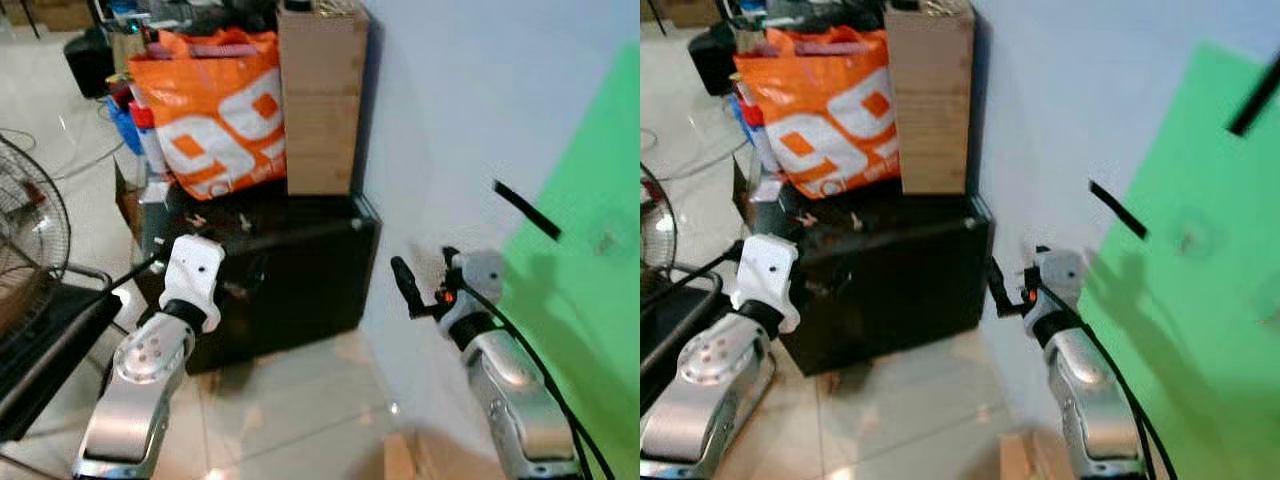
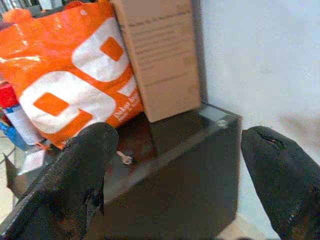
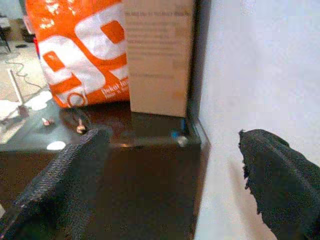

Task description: Hang keys on a hook

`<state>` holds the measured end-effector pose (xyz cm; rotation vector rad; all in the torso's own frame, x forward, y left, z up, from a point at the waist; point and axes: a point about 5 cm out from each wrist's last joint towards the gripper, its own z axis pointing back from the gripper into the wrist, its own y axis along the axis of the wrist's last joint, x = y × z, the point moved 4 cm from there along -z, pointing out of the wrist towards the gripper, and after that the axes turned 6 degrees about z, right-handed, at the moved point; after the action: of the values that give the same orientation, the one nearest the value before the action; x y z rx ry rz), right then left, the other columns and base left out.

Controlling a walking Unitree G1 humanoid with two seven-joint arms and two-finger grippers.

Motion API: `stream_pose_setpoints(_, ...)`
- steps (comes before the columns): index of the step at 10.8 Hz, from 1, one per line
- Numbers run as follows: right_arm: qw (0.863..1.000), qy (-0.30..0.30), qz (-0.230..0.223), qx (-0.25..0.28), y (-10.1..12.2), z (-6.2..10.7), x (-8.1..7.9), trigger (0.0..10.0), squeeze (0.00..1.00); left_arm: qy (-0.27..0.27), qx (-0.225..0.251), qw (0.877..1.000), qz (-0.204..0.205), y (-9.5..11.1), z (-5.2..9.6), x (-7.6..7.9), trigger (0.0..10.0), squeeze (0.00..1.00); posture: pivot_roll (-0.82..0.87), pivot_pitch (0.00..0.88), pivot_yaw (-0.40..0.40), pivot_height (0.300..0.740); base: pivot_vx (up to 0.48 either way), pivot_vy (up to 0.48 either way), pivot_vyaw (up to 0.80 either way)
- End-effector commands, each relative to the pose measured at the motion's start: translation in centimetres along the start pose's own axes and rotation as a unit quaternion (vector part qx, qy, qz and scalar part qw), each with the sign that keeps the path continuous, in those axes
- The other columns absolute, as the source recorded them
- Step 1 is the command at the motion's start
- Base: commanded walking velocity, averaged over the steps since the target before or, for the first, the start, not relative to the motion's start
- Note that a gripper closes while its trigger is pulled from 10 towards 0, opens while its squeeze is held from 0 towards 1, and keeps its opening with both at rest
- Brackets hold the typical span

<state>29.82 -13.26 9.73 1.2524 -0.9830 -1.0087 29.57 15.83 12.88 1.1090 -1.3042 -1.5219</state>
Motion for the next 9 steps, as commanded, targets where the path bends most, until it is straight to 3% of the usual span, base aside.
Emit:
stream_pose_setpoints(1, 1.000, 0.018, 0.001, 0.010, 0.42, -0.17, -0.82, 10.0, 1.00, 0.012, 0.003, 1.000, -0.006, 0.29, 0.08, -0.62, 10.0, 0.00, -0.04, 0.000, -0.002, 0.740, 0.382, 0.000, 0.00)
stream_pose_setpoints(7, 1.000, 0.024, 0.000, 0.015, 0.57, -0.33, -1.24, 10.0, 1.00, 0.013, 0.004, 1.000, -0.005, 0.40, -0.04, -0.70, 10.0, 0.00, -0.04, 0.000, -0.004, 0.740, 0.382, 0.000, 0.78)
stream_pose_setpoints(9, 1.000, 0.014, -0.001, 0.012, 0.41, -0.25, -0.70, 10.0, 1.00, 0.012, 0.004, 1.000, -0.004, 0.44, -0.17, -0.68, 10.0, 0.00, -0.05, 0.000, 0.003, 0.740, 0.390, 0.000, 0.00)
